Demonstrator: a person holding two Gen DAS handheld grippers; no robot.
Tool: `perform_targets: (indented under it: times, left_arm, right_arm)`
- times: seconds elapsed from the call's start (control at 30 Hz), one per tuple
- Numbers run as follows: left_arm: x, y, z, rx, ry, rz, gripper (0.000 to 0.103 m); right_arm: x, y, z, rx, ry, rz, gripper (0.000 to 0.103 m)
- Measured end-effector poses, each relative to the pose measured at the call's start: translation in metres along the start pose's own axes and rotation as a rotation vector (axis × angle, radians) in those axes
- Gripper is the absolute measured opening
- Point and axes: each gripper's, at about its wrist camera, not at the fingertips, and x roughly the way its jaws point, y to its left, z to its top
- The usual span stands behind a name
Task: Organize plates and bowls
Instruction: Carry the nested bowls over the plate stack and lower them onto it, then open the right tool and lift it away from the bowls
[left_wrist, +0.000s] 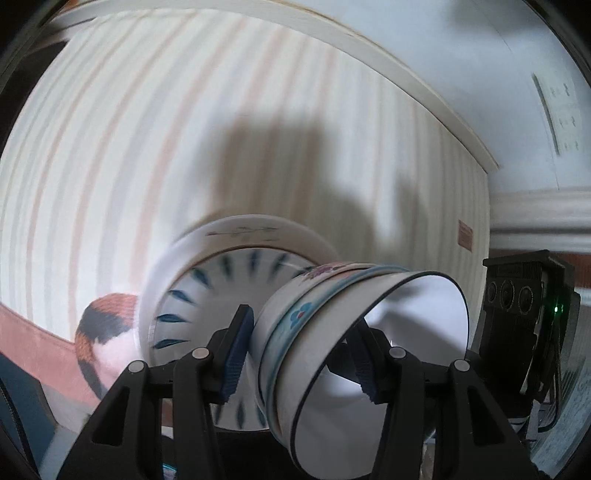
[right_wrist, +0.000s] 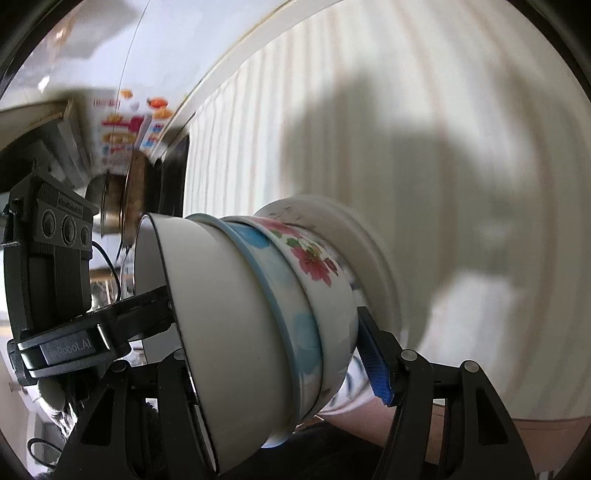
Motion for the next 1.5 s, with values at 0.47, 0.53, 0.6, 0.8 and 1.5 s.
perform_targets:
  times: [0.47, 0.53, 0.6, 0.8, 1.5]
  left_arm:
    - [0.016, 0.047, -0.001, -0.105, 0.015, -0.009, 0.048]
    - [0.016, 0.049, -0.001, -0.105, 0.019, -0.013, 0.048]
    - [0.017, 0.052, -0.001, -0.104, 0.023, -0.016, 0.048]
    - [0.019, 0.052, 0.002, -0.095, 0.02, -0.028, 0.048]
    - [-0.022, 0.026, -0.022, 0.05, -0.123, 0.158, 0.048]
  right_arm:
    - [0.076, 0.034, 0.012, -0.049, 0.109, -0.029, 0.066]
    - [0.079, 0.032, 0.011, -0.046, 0.112, -0.032, 0.066]
    - [0.081, 0.03, 0.01, -0.044, 0.113, -0.038, 0.066]
    - [0.089, 0.037, 0.015, -0.039, 0.102, -0.062, 0.066]
    - [0.046, 0.052, 0.01, -0.126, 0.024, -0.185, 0.066]
